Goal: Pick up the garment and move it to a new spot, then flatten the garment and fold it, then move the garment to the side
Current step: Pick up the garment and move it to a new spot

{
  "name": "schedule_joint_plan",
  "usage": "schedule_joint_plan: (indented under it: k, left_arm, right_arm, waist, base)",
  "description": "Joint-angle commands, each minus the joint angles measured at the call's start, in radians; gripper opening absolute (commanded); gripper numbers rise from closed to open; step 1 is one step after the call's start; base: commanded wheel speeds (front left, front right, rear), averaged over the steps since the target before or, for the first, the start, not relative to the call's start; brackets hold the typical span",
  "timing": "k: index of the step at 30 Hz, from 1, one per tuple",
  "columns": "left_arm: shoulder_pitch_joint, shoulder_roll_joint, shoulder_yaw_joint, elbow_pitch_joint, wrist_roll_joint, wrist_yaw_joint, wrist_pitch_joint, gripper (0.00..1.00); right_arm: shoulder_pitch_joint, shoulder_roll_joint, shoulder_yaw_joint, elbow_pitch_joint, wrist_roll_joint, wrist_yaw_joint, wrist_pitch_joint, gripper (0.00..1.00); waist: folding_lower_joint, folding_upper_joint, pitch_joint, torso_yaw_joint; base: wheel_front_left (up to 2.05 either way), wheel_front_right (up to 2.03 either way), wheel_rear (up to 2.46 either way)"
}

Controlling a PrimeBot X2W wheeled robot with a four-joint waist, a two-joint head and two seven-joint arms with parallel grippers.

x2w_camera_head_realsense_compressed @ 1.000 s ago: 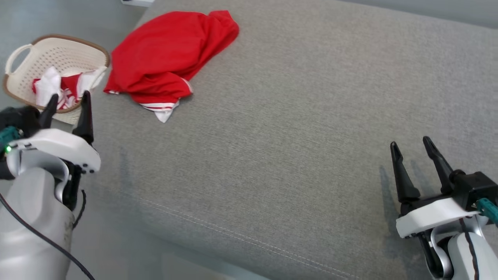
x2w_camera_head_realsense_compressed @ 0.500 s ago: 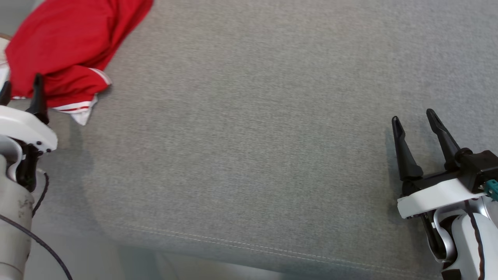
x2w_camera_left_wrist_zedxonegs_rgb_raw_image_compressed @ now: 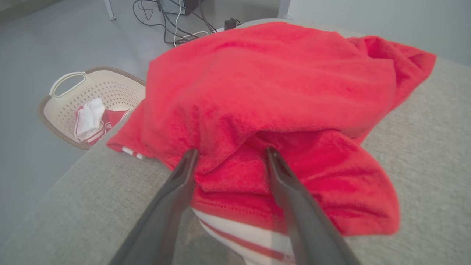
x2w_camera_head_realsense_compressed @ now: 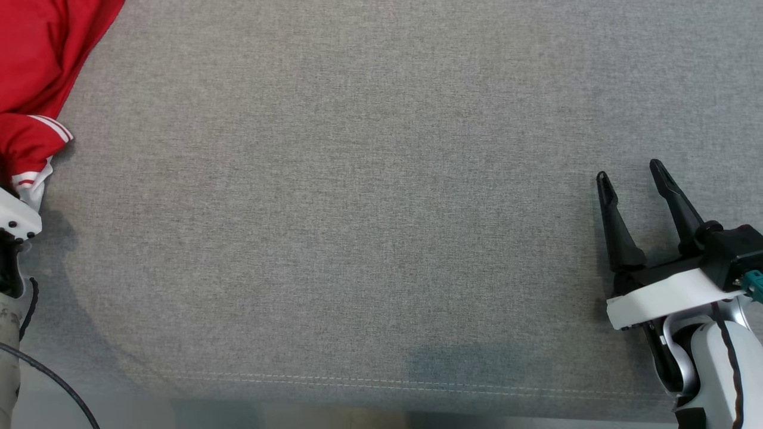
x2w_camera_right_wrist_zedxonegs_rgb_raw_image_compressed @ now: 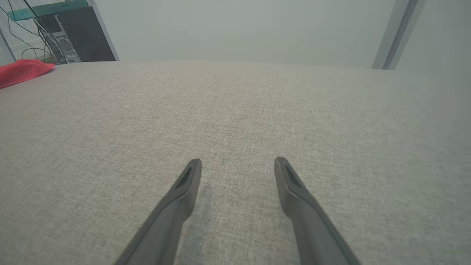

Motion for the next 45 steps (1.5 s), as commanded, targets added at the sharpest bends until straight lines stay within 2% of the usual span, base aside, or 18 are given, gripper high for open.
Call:
schedule_joint_plan:
  k: [1,8,14,23,28,35,36,39,45]
  left_arm:
    - [-0.020,0.073,0.019,-0.007,0.003,0.021,-0.016,0.00]
    - [-0.032,0.086,-0.002,-0.053,0.033,0.005,-0.038,0.00]
    - [-0.019,0.074,-0.017,-0.232,0.093,-0.013,-0.040,0.00]
    - [0.128,-0.044,-0.092,-0.584,0.203,-0.061,-0.040,0.00]
    - [0.183,-0.158,-0.205,-0.697,0.254,-0.071,-0.040,0.00]
    - [0.144,-0.310,-0.342,-0.735,0.270,-0.082,-0.041,0.00]
    - [0.144,-0.310,-0.342,-0.735,0.270,-0.082,-0.041,0.00]
    - [0.094,-0.341,-0.423,-0.718,0.259,-0.086,-0.041,0.00]
    - [0.020,-0.348,-0.534,-0.681,0.219,-0.077,-0.041,0.00]
  right_arm:
    - [-0.001,0.000,0.020,-0.030,0.008,0.004,0.000,1.00]
    - [-0.004,0.015,0.023,-0.002,0.037,0.004,-0.017,1.00]
    - [-0.004,0.032,0.030,0.036,0.062,0.004,-0.038,1.00]
    - [-0.008,0.062,0.064,0.112,0.099,0.004,-0.063,1.00]
    - [-0.007,0.068,0.057,0.135,0.109,0.004,-0.067,1.00]
    - [0.009,0.085,0.048,0.131,0.121,0.004,-0.068,1.00]
    - [0.009,0.085,0.048,0.131,0.121,0.004,-0.068,1.00]
    - [0.015,0.092,0.046,0.134,0.126,0.004,-0.068,1.00]
    - [0.013,0.100,0.058,0.146,0.136,0.004,-0.068,1.00]
  waist:
    - [0.0000,0.0000,0.000,-0.007]
    - [0.0000,0.0000,-0.031,-0.010]
    - [0.0000,0.0000,-0.074,-0.005]
    - [0.0000,0.0000,-0.166,-0.043]
    - [0.0000,0.0000,-0.204,-0.076]
    - [0.0000,0.0000,-0.233,-0.160]
    - [0.0000,0.0000,-0.233,-0.160]
    - [0.0000,0.0000,-0.235,-0.211]
    - [0.0000,0.0000,-0.227,-0.280]
  base:
    - [0.00,0.00,0.00]
    - [0.00,0.00,0.00]
    - [0.00,0.00,0.00]
    - [0.00,0.00,0.00]
    - [0.00,0.00,0.00]
    - [0.00,0.00,0.00]
    - [0.00,0.00,0.00]
    - [0.00,0.00,0.00]
    - [0.00,0.00,0.00]
